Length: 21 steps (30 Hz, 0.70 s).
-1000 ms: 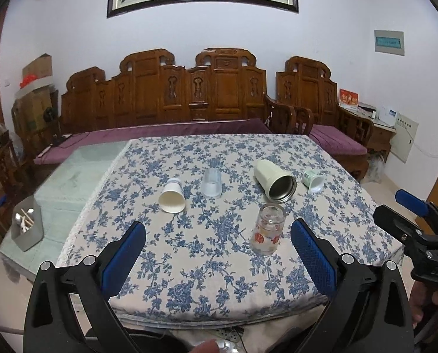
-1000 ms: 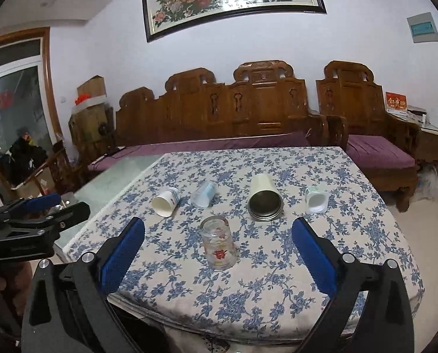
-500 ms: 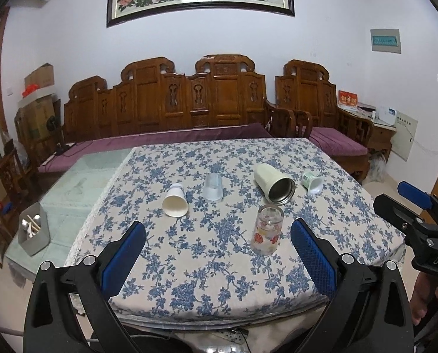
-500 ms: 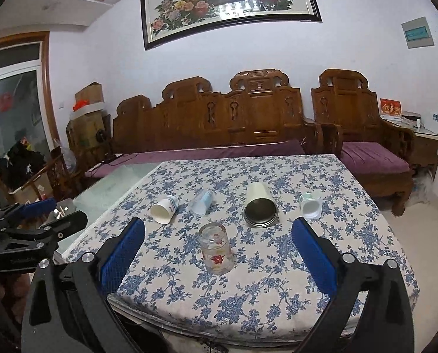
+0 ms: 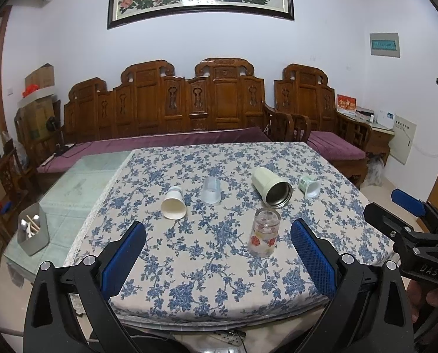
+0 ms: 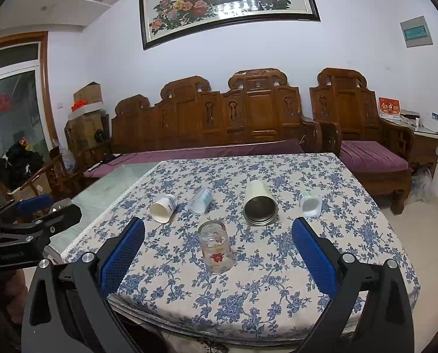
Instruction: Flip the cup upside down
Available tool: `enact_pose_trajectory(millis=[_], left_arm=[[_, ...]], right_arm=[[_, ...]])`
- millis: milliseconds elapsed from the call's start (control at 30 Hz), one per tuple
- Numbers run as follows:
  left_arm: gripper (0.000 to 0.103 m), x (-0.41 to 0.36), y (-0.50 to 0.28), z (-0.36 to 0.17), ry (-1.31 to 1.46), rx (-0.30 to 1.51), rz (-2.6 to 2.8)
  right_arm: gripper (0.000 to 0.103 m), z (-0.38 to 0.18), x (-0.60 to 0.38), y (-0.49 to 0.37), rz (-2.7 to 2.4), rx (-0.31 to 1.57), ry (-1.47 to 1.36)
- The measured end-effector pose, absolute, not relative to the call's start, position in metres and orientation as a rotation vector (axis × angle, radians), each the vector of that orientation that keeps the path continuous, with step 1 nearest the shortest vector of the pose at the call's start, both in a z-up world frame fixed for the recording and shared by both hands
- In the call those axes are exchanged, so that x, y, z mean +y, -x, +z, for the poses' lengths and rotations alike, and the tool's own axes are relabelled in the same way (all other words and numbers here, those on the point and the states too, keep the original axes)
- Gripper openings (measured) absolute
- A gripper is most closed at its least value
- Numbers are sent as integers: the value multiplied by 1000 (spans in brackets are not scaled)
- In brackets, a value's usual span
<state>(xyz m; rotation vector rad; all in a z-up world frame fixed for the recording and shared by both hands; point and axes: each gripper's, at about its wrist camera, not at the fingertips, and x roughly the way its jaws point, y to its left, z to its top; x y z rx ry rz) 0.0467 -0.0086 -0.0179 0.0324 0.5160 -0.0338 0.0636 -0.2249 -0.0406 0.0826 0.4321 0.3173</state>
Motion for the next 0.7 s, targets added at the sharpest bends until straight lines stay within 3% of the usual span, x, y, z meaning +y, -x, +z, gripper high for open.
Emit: enact_pose_trajectory(millis=[700], left_arm=[[95,-11,-41,-11,-25,490,-40]], right_arm=[[101,-38,-225,-63,310,422,-88]])
